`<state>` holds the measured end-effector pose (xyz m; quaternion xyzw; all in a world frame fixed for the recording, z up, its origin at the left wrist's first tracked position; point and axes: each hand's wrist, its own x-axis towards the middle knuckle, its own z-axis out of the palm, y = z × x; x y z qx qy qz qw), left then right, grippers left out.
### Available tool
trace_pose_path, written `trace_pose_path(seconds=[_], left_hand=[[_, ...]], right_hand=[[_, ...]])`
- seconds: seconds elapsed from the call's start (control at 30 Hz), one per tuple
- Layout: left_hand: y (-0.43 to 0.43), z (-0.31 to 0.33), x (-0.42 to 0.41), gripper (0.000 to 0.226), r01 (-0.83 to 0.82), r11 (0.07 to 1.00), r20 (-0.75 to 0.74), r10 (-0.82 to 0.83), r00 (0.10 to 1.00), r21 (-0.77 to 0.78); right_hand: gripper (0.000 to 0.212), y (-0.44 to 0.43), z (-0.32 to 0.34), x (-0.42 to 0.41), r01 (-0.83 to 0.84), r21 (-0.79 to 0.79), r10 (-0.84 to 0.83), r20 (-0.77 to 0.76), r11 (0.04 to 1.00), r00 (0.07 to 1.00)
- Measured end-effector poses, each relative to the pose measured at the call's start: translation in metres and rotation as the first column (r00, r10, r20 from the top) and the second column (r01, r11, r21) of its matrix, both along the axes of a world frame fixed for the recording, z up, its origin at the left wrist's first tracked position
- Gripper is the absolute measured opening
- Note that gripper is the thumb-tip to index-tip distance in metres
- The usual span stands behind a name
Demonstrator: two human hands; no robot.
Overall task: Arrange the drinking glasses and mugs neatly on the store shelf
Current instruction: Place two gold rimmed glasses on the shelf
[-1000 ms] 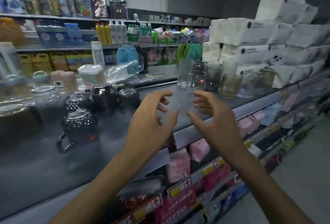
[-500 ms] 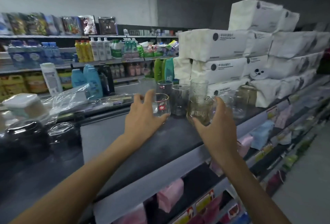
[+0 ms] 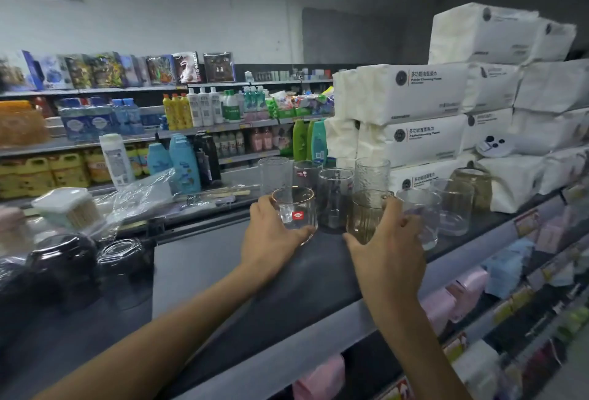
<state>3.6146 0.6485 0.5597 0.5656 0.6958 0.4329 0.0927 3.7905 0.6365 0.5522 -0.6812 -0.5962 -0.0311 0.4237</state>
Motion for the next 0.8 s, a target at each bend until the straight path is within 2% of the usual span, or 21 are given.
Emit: trace_pose_path(seconds=[0.2,0.33,0.43,0.6,0.73,0.77,0.8], left_hand=[[-0.001,0.006,-0.007,0.079,0.043,0.998,0.183,-0.036,0.982,-0.035],[-0.007,0.005,-0.010,0.080,0.078,0.996,0.248,-0.066,0.967,-0.037],[-0.014,0.005,-0.012,0.080,0.088,0.996,0.279,-0.082,0.957,-0.009],[-0.031,0.007,-0.015,0.082,0.103,0.994,0.330,-0.109,0.938,0.036],[-0.052,0.010,-0.022,0.090,0.085,0.994,0.418,-0.106,0.902,0.069],[-0.060,0.012,-0.024,0.089,0.071,0.994,0.439,-0.103,0.893,0.088],[-0.069,0.015,-0.027,0.086,0.058,0.992,0.455,-0.102,0.885,0.111]], right_hand=[[0.078,0.000,-0.001,0.001,-0.017,0.042,0.017,-0.007,0.999,1.000],[0.074,0.001,-0.005,0.005,-0.055,0.078,0.058,-0.036,0.995,0.998],[0.064,-0.001,-0.008,0.011,-0.130,0.134,0.144,-0.105,0.983,0.984],[0.062,-0.013,-0.011,0.016,-0.262,0.244,0.306,-0.167,0.934,0.937],[0.059,-0.036,0.000,0.014,-0.380,0.383,0.495,-0.265,0.842,0.828],[0.061,-0.043,0.005,0.012,-0.424,0.415,0.569,-0.336,0.805,0.751],[0.064,-0.049,0.012,0.009,-0.479,0.445,0.650,-0.432,0.757,0.625]])
